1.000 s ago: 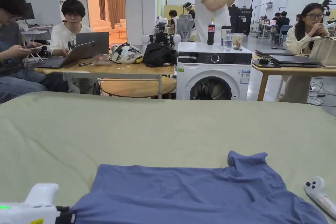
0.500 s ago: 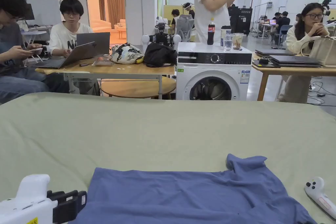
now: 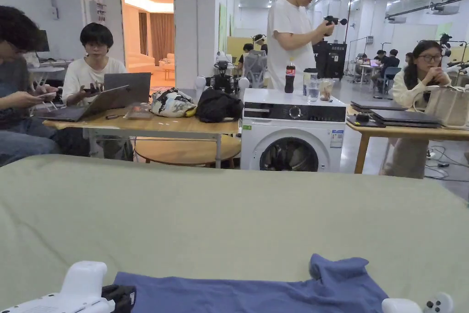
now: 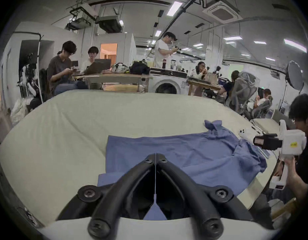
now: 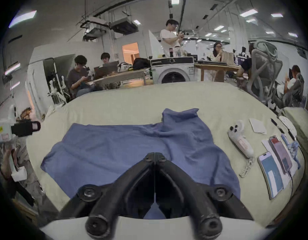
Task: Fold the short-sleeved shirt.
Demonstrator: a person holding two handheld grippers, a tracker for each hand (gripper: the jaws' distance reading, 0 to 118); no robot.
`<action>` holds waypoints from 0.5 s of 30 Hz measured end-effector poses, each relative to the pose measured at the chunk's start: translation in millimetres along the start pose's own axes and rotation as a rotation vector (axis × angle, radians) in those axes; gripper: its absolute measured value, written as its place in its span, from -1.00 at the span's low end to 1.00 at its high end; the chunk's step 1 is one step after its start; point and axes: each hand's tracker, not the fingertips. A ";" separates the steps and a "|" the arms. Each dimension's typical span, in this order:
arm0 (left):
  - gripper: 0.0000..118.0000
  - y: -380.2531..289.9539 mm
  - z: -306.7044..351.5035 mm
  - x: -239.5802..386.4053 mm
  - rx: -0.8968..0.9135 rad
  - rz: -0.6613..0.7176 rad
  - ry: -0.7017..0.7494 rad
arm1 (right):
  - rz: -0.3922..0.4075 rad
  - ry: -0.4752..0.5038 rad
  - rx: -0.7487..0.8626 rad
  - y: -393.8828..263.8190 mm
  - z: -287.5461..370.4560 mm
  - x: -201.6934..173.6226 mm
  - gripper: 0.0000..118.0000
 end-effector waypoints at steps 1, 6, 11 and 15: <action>-1.00 6.1 -4.0 -9.0 -0.008 0.014 -0.006 | 0.005 0.006 -0.009 0.1 -4.5 0.4 -1.00; -0.98 49.2 -57.7 -59.8 -0.145 0.123 0.008 | -0.024 0.042 -0.037 -4.7 -12.1 15.4 -1.00; -0.16 65.3 -148.4 -86.1 -0.289 0.077 0.144 | -0.122 0.065 -0.104 -9.4 -21.3 42.4 -1.00; -0.17 65.2 -213.6 -104.0 -0.410 0.152 0.142 | -0.132 0.016 -0.126 -11.1 -17.5 65.2 -1.00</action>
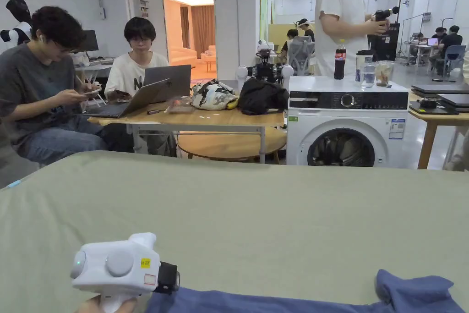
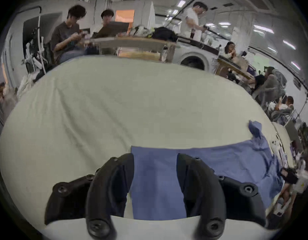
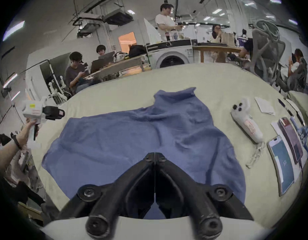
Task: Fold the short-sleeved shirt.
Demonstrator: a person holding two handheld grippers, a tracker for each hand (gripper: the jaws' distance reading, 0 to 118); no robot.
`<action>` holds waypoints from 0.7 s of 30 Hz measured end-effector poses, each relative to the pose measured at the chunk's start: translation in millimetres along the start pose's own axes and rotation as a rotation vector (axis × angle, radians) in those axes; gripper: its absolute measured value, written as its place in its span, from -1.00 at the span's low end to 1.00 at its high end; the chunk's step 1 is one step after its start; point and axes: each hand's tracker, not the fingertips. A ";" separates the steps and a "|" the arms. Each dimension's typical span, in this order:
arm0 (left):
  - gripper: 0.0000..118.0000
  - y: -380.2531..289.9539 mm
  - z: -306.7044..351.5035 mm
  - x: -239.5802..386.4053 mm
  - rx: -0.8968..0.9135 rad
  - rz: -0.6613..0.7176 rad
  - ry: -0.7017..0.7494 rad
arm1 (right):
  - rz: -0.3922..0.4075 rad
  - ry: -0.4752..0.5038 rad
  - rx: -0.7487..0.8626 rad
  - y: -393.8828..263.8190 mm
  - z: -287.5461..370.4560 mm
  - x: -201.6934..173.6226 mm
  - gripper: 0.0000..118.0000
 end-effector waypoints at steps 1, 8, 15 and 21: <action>-0.17 1.9 -12.9 0.5 -0.024 -0.005 0.021 | -0.007 -0.011 -0.002 0.4 1.5 5.7 -1.00; -0.98 -11.3 -43.0 19.3 -0.053 -0.059 0.066 | 0.012 -0.098 -0.042 10.4 3.6 36.2 -1.00; -1.00 -0.1 -57.9 28.2 -0.156 -0.099 0.125 | -0.020 -0.118 -0.058 88.8 -50.3 52.3 -1.00; -1.00 -9.4 -53.3 43.9 -0.165 -0.150 0.162 | -0.026 -0.198 -0.302 142.0 -158.4 72.6 -0.09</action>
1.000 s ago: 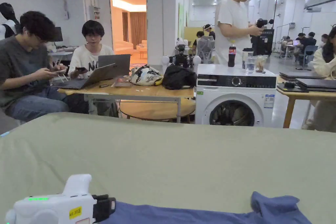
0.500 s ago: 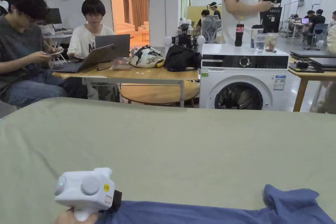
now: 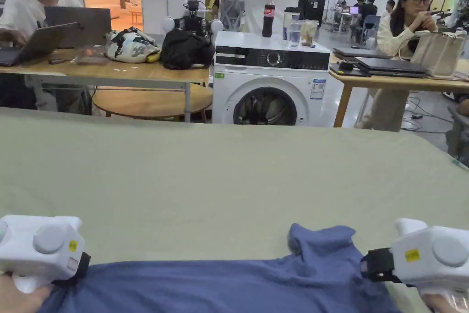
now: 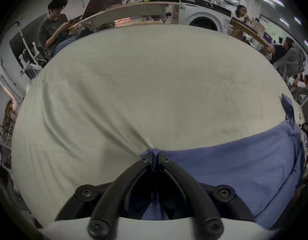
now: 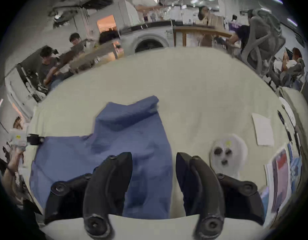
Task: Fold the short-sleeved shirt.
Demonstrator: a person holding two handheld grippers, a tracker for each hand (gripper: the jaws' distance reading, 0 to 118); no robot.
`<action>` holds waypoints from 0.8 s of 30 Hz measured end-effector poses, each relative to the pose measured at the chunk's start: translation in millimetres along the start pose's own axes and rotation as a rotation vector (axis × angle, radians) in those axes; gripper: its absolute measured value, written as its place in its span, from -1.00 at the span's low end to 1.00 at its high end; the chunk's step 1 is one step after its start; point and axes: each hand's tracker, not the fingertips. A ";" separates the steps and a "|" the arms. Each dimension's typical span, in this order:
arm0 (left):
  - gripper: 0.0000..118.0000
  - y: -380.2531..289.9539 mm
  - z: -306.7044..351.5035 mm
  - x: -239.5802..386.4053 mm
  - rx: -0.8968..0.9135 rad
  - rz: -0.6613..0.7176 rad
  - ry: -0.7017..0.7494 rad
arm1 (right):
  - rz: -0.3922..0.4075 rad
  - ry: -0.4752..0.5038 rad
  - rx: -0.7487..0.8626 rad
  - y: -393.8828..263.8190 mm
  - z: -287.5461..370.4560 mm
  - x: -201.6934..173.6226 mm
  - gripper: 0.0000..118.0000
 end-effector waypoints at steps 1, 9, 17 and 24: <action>-1.00 -2.0 0.6 0.4 0.005 -0.004 0.002 | 0.024 -0.020 -0.032 3.7 -11.5 -0.8 -0.09; -1.00 -11.3 10.5 -4.5 0.069 0.042 -0.019 | 0.123 -0.078 -0.053 4.8 -21.7 -15.0 -1.00; -1.00 -71.9 122.3 -33.4 0.310 -0.030 -0.166 | 0.208 0.007 0.120 -43.9 80.3 -13.2 -1.00; -1.00 -173.4 199.5 -57.0 0.356 -0.037 -0.230 | 0.133 0.069 0.208 -153.4 174.0 12.6 -1.00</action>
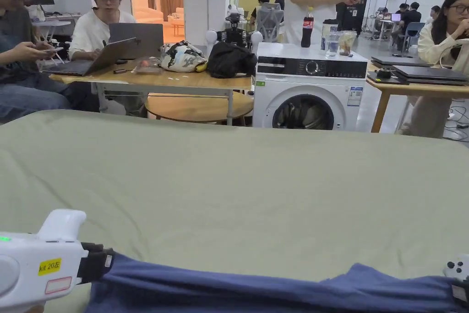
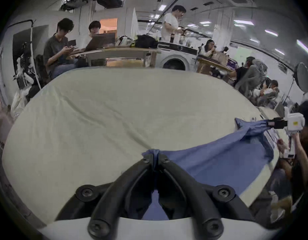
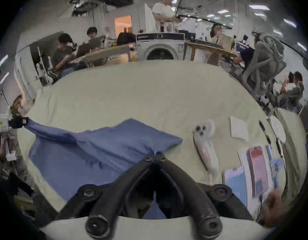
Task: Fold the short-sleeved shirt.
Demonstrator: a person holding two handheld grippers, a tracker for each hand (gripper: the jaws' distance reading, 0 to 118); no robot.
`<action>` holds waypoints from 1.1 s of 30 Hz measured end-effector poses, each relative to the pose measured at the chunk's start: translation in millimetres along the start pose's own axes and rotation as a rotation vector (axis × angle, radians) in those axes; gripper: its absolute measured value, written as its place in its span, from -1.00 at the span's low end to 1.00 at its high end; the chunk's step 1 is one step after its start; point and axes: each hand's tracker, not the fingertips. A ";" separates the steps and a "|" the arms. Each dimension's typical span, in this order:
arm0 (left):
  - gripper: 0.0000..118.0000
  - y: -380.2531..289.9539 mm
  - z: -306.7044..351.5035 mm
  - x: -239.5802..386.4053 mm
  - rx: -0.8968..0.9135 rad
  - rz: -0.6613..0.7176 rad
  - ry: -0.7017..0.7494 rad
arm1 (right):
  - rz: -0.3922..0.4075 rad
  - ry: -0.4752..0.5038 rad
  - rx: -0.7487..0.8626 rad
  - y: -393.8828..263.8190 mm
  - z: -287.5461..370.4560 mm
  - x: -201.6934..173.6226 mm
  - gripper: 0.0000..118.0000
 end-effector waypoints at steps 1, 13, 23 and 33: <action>-1.00 -12.5 7.8 -0.3 -0.005 -0.010 -0.004 | -0.005 -0.007 0.002 -14.9 12.9 -3.3 -1.00; -0.46 -83.3 -3.7 -20.1 -0.043 0.191 -0.005 | 0.008 -0.073 -0.048 -96.5 15.8 -8.4 -0.57; -0.21 -18.0 40.2 58.3 0.303 0.016 -0.001 | 0.028 0.048 0.297 -34.0 44.7 -83.2 -0.07; -1.00 2.5 34.0 104.4 0.326 0.052 -0.183 | -0.028 0.169 0.237 -19.4 0.6 -148.9 -0.86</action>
